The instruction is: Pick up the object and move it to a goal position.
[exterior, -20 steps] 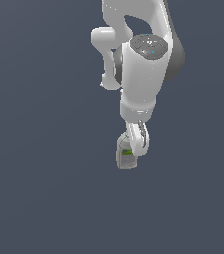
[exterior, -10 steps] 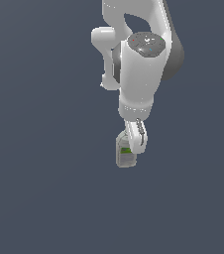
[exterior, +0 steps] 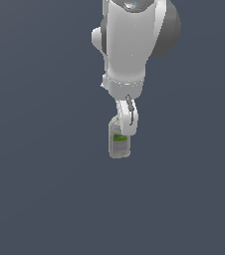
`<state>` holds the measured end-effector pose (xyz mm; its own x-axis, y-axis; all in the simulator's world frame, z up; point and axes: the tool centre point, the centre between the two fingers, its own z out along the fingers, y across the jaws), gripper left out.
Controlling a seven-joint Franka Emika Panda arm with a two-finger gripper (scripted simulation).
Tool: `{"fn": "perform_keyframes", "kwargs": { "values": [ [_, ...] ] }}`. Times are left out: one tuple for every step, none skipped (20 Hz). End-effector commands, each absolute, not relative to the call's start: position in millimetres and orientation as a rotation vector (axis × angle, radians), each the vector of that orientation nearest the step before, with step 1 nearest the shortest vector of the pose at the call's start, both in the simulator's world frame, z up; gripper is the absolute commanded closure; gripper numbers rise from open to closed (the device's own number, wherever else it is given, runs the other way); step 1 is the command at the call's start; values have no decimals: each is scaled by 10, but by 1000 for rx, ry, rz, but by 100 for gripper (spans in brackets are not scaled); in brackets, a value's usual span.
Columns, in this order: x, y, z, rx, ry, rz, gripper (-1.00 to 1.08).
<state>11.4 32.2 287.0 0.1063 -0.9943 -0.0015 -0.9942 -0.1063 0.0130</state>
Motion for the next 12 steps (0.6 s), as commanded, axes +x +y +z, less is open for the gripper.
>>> {"fn": "perform_keyframes", "kwargs": {
  "values": [
    [36,199,3165,2337,-2102,-1,108],
    [-9,146,3264,2337,-2102,-1,108],
    [-54,92,3365,2337,-2102,-1,108],
    [-98,36,3465,2337,-2102,-1,108],
    [-142,-17,3564,2337,-2102,-1,108],
    [-184,-68,3661,2337,-2102,-1,108],
    [-224,-118,3755,2337,-2102,-1,108],
    [-263,-167,3846,2337,-2102,-1,108],
    [-298,-215,3930,2337,-2102,-2,108],
    [-332,-259,4013,2337,-2102,-2,108],
    [-364,-302,4091,2337,-2102,-2,108],
    [-394,-342,4165,2337,-2102,-2,108]
  ]
}}
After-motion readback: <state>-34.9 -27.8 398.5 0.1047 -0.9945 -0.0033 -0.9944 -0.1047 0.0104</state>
